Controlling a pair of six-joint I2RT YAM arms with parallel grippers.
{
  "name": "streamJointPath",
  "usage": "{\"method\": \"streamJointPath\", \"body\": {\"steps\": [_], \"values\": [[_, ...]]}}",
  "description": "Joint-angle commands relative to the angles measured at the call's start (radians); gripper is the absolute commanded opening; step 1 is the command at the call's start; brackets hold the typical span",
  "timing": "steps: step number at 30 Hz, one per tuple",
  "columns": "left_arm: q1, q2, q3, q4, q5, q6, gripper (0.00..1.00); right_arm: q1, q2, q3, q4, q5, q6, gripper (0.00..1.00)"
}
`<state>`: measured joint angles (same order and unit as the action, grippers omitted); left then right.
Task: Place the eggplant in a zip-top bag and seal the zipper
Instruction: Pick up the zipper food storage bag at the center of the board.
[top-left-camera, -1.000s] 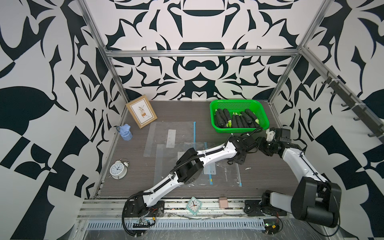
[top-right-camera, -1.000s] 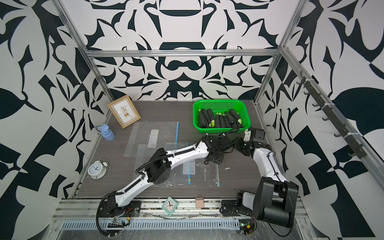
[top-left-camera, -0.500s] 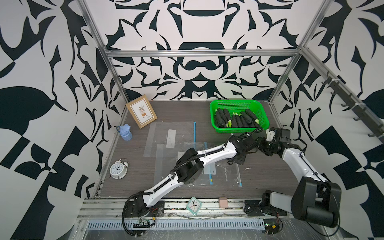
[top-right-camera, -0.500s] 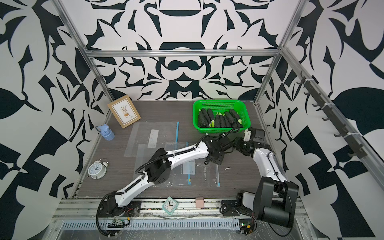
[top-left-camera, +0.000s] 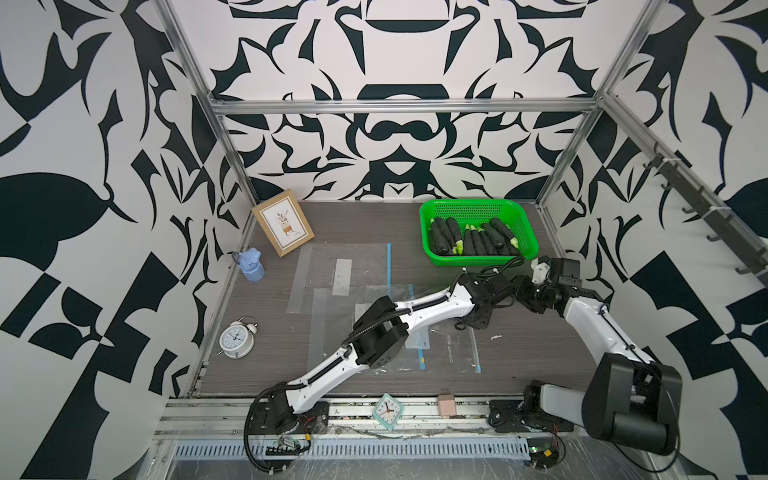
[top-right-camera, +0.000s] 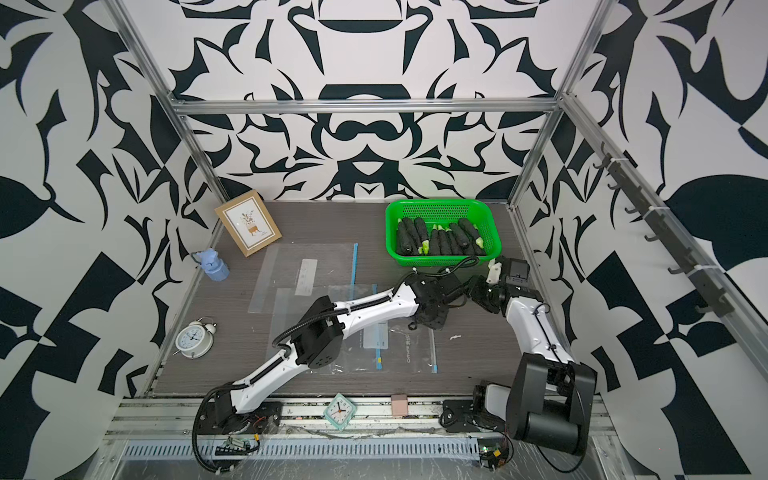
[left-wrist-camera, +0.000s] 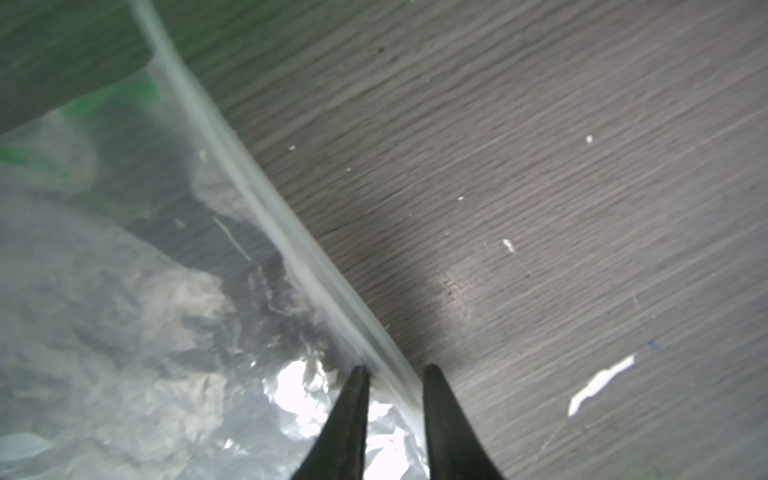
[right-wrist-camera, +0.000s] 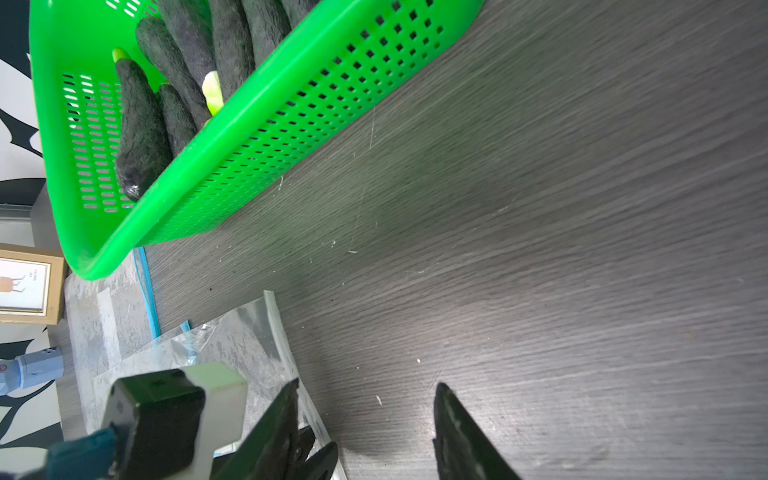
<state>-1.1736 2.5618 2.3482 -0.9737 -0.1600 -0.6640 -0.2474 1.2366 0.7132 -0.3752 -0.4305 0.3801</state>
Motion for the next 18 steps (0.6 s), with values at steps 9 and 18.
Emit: {"method": "streamJointPath", "body": {"steps": [9, 18], "values": [[0.005, -0.040, -0.072, -0.025, -0.015, -0.014, 0.00, -0.003, 0.001, 0.001, 0.021, -0.015, 0.003, 0.52], [0.014, -0.145, -0.169, 0.016, -0.022, -0.032, 0.00, -0.003, -0.012, -0.011, 0.021, -0.040, 0.008, 0.49]]}}
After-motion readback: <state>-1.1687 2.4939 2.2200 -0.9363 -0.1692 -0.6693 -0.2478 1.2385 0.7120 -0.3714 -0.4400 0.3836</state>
